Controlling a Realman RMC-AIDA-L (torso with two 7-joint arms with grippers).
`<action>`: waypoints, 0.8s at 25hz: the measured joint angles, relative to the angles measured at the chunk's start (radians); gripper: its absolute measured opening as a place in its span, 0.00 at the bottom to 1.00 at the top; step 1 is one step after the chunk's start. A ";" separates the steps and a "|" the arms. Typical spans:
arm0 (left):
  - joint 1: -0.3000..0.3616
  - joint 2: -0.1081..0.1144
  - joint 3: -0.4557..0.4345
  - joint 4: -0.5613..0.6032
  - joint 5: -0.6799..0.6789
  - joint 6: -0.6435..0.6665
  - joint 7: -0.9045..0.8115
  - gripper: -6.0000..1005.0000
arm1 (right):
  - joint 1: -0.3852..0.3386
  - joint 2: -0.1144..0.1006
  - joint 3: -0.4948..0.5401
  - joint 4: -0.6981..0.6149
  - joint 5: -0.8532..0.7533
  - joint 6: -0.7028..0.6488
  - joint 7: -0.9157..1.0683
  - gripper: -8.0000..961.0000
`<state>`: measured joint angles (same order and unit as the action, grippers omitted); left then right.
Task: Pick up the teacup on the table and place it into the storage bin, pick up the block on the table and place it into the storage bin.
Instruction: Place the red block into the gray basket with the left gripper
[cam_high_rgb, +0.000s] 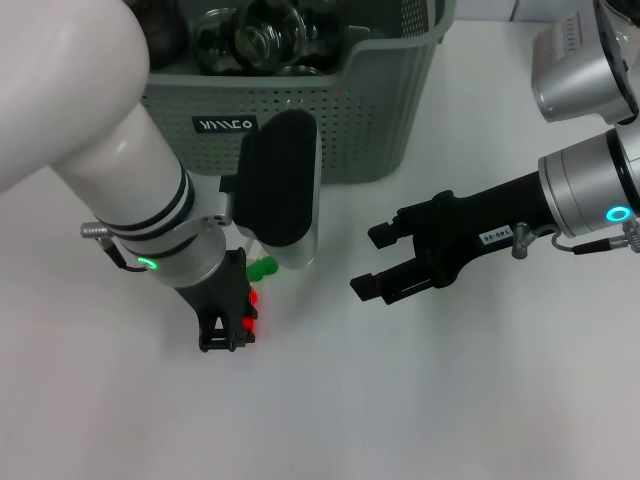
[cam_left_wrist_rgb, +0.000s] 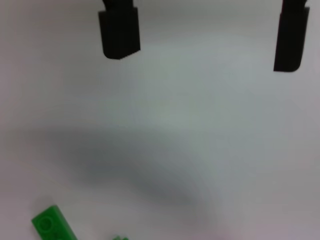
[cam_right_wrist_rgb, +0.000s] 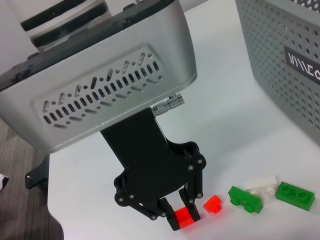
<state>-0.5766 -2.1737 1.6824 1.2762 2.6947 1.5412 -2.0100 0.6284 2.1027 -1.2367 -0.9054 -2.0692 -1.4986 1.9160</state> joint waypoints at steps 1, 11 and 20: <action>0.001 0.000 -0.003 0.008 0.000 0.003 -0.001 0.24 | 0.000 0.000 0.001 0.000 0.000 -0.002 0.000 0.89; 0.116 0.000 -0.316 0.283 -0.247 0.190 -0.044 0.19 | -0.018 -0.006 0.042 -0.001 -0.003 -0.032 0.000 0.89; 0.085 0.006 -0.796 0.324 -0.609 0.187 -0.087 0.19 | -0.074 -0.018 0.200 -0.003 -0.006 -0.112 -0.010 0.89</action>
<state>-0.4920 -2.1676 0.8866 1.6001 2.0856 1.7285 -2.0972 0.5543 2.0844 -1.0371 -0.9084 -2.0752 -1.6102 1.9055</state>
